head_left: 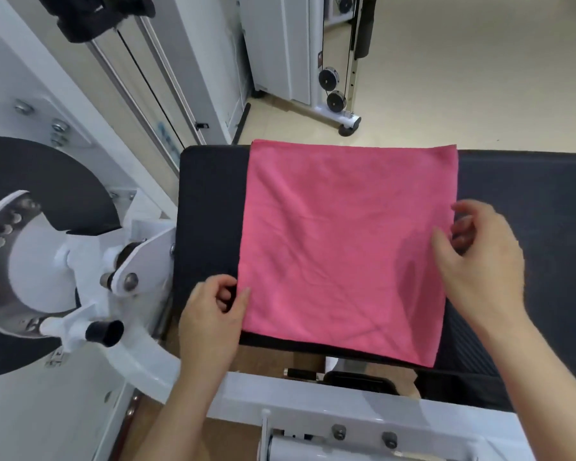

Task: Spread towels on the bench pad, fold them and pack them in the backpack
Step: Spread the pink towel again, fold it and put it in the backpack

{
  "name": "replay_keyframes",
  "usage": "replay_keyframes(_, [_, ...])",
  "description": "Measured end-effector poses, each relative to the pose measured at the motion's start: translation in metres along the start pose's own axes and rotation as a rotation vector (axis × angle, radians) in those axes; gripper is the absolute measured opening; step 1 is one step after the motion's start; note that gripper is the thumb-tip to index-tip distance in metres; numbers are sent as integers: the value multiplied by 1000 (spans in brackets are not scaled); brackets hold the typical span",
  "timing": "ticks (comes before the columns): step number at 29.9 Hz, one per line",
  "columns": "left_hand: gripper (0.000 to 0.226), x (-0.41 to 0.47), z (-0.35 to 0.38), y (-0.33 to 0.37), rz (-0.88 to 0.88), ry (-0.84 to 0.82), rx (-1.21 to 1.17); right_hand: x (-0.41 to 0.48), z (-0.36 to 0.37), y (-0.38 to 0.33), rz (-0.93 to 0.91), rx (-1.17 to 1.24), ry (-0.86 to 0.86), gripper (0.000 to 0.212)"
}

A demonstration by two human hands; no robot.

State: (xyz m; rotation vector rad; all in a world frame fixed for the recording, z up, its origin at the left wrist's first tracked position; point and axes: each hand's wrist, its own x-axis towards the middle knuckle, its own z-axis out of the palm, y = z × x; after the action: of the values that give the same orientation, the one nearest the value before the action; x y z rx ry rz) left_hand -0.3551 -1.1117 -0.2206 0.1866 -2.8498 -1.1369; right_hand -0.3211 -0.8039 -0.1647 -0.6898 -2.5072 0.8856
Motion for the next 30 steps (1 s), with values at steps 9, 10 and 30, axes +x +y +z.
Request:
replay_keyframes(9, [12, -47, 16, -23, -156, 21, -92, -85, 15, 36, 246, -114, -66, 32])
replay_keyframes(10, [12, -46, 17, -22, -161, 24, -73, -89, 15, 37, 258, -122, -80, 33])
replay_keyframes(30, [37, -51, -12, 4, -233, -193, -695, -119, -9, 10, 633, 655, -255, 18])
